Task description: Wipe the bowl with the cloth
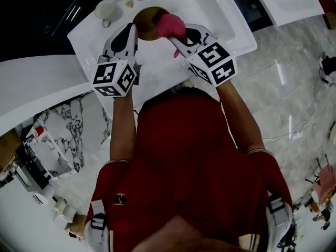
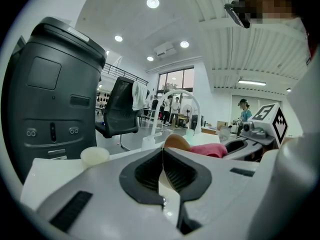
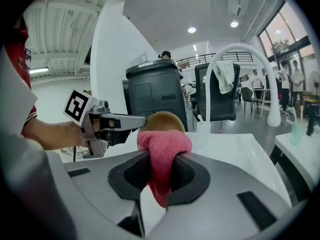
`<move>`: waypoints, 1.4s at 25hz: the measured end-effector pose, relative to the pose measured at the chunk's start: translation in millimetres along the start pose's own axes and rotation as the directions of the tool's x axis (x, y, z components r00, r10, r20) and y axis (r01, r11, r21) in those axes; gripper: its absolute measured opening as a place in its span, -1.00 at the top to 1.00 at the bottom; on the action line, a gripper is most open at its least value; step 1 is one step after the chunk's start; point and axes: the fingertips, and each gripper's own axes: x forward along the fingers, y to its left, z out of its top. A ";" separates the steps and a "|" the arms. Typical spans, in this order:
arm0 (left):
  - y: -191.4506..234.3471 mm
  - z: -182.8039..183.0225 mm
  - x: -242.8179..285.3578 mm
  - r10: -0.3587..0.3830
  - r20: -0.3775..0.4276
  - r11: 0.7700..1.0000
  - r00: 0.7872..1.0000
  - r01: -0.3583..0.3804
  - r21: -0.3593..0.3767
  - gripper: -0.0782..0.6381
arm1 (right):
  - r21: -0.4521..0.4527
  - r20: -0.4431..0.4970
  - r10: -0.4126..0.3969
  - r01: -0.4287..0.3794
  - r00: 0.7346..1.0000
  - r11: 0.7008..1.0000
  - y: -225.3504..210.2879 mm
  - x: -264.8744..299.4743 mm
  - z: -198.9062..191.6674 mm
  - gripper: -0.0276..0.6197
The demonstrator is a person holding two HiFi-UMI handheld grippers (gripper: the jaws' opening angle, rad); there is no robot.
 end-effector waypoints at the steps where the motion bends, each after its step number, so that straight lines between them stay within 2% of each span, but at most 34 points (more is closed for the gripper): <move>1: 3.7 1.4 -0.7 0.000 0.004 1.000 1.000 0.000 -0.005 0.75 | 0.003 -0.004 -0.004 0.004 1.000 1.000 1.7 1.8 -0.5 0.70; 11: 15.9 12.0 -1.1 -0.026 0.041 0.999 0.999 0.027 -0.020 0.75 | 0.026 -0.066 -0.024 0.026 0.998 0.999 16.8 17.0 -11.3 0.70; 20: 9.2 11.4 -5.3 -0.084 0.047 0.996 0.995 0.085 -0.021 0.75 | 0.025 -0.129 0.000 0.003 0.992 1.000 41.9 30.4 -23.3 0.70; 28: -2.2 9.5 -3.4 -0.140 0.038 0.990 0.989 0.140 -0.013 0.75 | -0.018 -0.157 0.029 -0.032 0.987 0.999 58.1 34.7 -19.7 0.70; 35: -8.9 5.3 -0.4 -0.184 0.015 0.983 0.983 0.184 -0.012 0.75 | -0.103 -0.160 0.065 -0.082 0.985 0.991 67.8 37.5 -11.4 0.70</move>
